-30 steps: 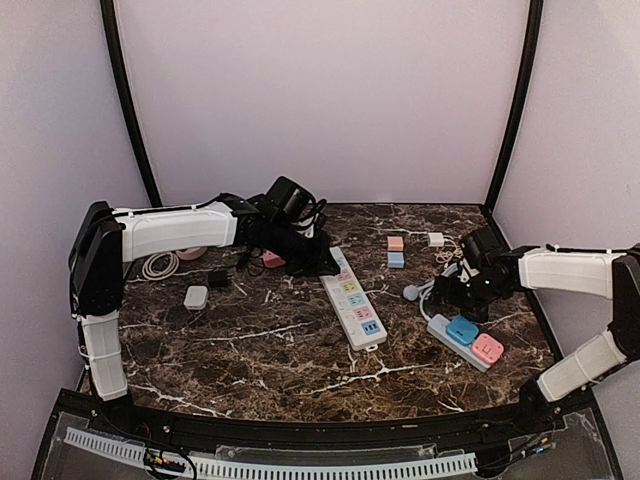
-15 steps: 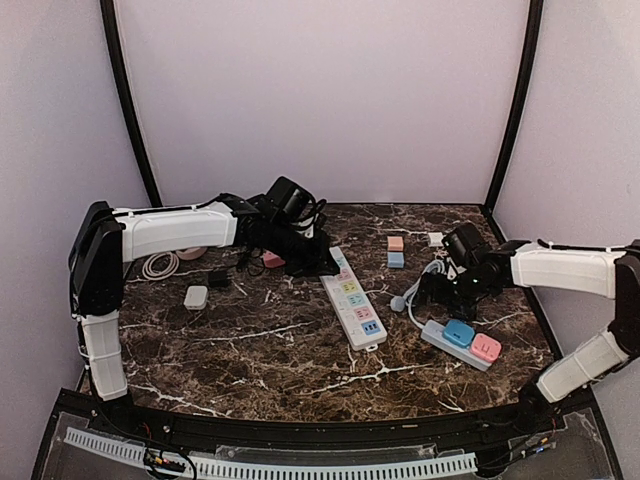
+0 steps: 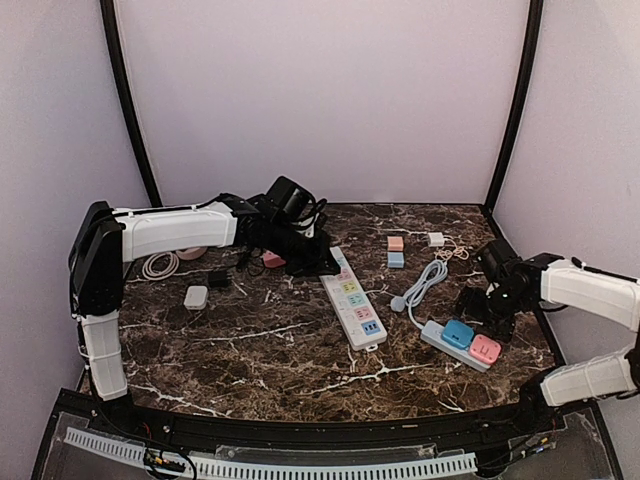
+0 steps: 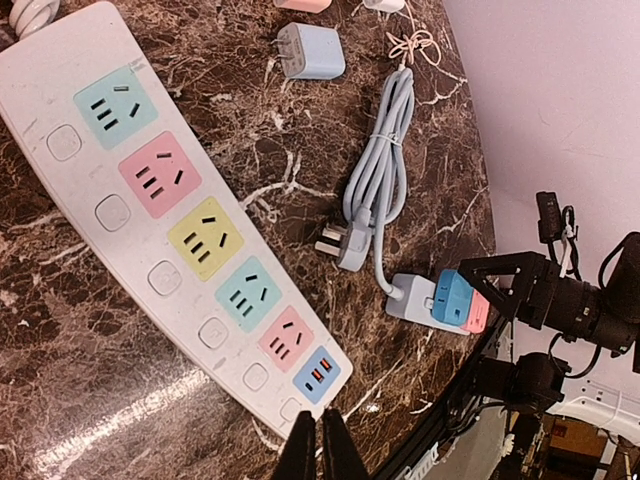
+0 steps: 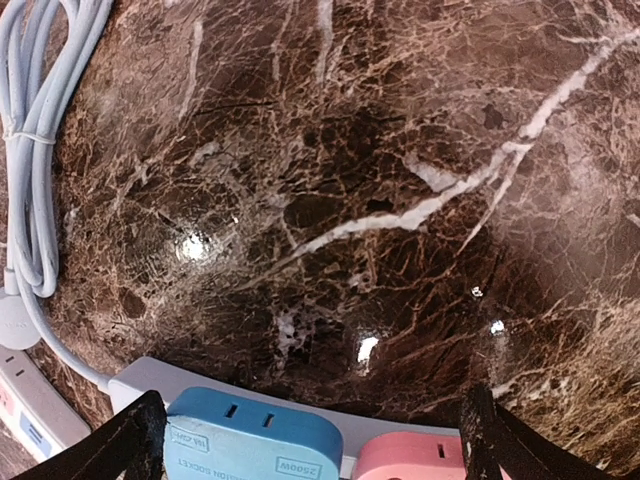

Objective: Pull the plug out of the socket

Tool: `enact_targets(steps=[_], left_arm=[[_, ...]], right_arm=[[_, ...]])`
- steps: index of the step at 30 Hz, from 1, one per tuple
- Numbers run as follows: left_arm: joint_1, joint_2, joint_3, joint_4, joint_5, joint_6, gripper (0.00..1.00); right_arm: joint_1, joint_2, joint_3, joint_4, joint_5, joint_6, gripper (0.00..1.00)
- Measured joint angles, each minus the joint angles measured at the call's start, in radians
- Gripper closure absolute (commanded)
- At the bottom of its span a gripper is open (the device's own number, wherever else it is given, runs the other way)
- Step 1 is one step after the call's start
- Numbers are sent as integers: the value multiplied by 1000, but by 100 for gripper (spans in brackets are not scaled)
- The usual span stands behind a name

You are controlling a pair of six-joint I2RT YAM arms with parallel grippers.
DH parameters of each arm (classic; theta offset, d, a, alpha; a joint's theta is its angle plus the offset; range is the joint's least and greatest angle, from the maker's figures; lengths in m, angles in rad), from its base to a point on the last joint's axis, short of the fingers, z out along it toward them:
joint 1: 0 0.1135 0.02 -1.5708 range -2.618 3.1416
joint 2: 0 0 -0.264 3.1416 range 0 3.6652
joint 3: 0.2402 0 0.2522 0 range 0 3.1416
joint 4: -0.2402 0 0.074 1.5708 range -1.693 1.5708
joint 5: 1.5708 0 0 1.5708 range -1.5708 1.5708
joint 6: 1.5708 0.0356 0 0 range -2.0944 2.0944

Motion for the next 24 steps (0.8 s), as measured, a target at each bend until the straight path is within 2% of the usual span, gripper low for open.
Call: enact_targets(steps=[7,11,18,24], left_arm=[[0,0,0,5,12,0,95],[0,0,0,16,18,0,95],[0,0,0,22,19,3,96],[0,0,-5,29,21,3,96]], right_arm=[[-3,-174,-55,-71,-61,69,1],[-3,-210,-86,-74,-92,104,1],[45,-184,-93,31,-117,106,1],[165,-75,-96,102,-270,111,1]])
